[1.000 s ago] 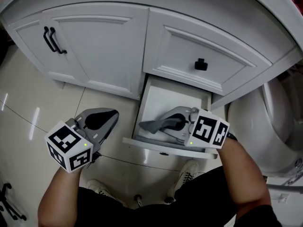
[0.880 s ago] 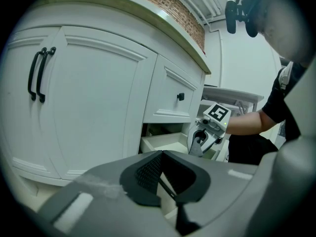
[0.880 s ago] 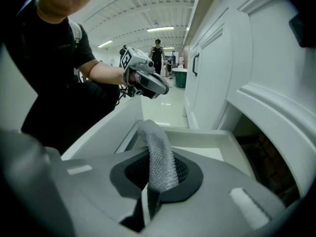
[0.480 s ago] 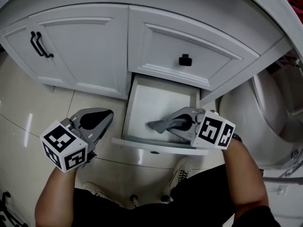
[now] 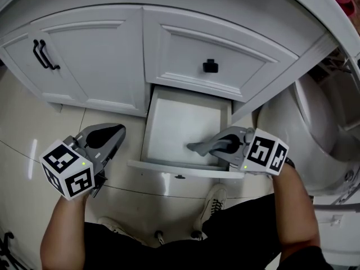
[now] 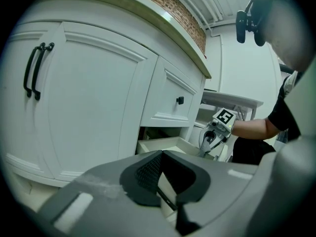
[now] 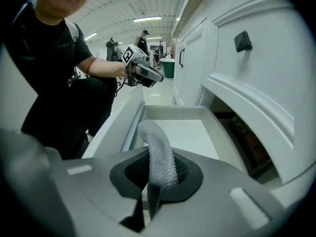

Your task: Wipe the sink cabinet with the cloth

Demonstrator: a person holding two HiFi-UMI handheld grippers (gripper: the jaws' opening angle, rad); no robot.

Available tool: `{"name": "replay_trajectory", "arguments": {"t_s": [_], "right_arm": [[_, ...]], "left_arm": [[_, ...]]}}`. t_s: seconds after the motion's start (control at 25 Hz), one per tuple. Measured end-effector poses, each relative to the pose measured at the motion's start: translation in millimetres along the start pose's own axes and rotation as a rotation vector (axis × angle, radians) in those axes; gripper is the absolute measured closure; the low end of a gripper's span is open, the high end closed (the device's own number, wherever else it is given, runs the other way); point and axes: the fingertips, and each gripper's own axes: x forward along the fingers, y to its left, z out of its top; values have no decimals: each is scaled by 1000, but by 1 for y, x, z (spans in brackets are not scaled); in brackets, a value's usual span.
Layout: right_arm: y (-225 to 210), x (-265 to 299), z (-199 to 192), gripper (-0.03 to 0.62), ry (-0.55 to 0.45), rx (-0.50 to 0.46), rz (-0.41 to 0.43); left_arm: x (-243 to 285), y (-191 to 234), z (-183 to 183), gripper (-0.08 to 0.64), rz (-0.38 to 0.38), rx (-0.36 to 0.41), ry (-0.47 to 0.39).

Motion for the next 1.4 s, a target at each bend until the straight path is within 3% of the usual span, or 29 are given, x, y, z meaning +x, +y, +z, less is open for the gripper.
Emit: {"name": "replay_trajectory", "arguments": {"t_s": [0.84,0.96,1.16,1.28,1.4], "right_arm": [[14,-22,-30,568,63,54,-83],[8,-31,-15,568,-2,81,-139],[-8,-75,19,568,-152,161,-351],[-7,-105,42,568,-287,244,-441],[2,-131,70,568,-458,346,-471]], "left_arm": [[-13,-16,10,558,-11,19,-40],[-16,-17,13,558,-7,18,-54],[-25,-24,20,558,-17,28,-84],[-35,-28,29,558,-16,29,-122],[-44,-34,39,558,-15,29,-160]]}}
